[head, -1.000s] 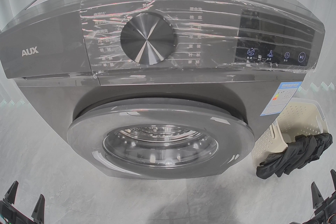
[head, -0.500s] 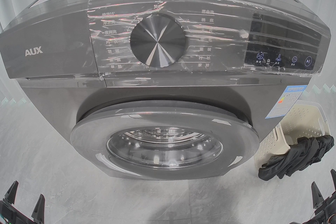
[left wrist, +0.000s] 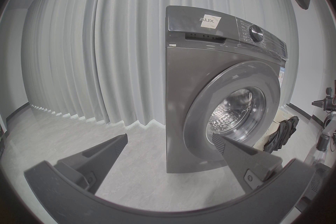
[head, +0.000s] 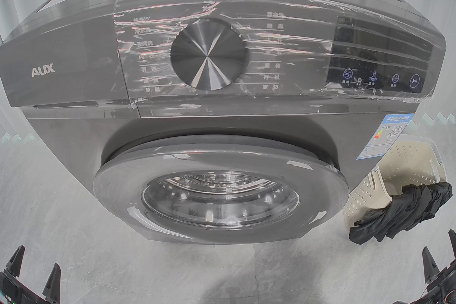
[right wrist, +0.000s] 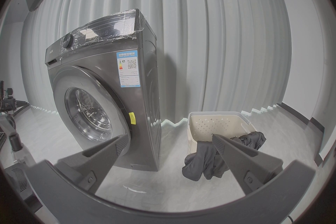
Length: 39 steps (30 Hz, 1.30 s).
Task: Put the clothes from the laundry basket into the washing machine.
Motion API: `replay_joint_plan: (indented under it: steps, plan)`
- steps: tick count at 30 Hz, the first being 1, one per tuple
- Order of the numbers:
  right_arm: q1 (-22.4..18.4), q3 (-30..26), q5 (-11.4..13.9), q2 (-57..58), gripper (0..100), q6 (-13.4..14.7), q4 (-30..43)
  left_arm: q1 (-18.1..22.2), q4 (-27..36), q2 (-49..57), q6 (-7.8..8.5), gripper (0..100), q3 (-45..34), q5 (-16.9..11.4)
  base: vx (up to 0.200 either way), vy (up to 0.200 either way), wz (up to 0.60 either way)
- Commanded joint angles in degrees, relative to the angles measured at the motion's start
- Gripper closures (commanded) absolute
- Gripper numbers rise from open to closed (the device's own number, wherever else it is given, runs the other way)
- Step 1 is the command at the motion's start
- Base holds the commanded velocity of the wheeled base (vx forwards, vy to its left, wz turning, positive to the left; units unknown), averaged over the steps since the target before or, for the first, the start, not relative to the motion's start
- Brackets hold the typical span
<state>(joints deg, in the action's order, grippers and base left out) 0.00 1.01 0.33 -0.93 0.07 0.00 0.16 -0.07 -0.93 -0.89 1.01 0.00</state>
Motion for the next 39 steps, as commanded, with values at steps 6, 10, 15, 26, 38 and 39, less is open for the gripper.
replay_joint_plan:
  steps: [6,10,15,26,38,39]
  plan:
    - [-0.1,-1.0,0.0,0.9,0,0.0,0.0,0.0,0.0,0.9,0.36,0,-0.9,0.0,0.000,0.133,0.00]
    - [0.0,-1.0,0.1,0.9,0,0.1,0.1,0.0,0.0,0.9,0.54,0,-0.9,0.1,0.000,0.000,0.00]
    - [0.0,-1.0,-0.2,0.9,0,0.5,0.0,0.0,0.0,0.9,0.45,0,-0.9,0.0,0.000,0.000,0.00]
    - [0.1,14.1,21.0,-12.3,0,-0.7,1.2,0.0,0.0,0.9,0.71,0,-0.9,0.0,-0.055,0.000,0.00]
    - [10.1,16.7,32.4,-50.8,0,-4.4,-24.1,0.0,0.0,0.9,0.71,0,-0.9,0.0,0.000,0.000,0.00]
    - [12.1,17.0,31.3,-52.5,0,-3.5,-25.1,0.0,0.0,0.9,0.71,0,-0.9,0.0,0.000,0.000,0.00]
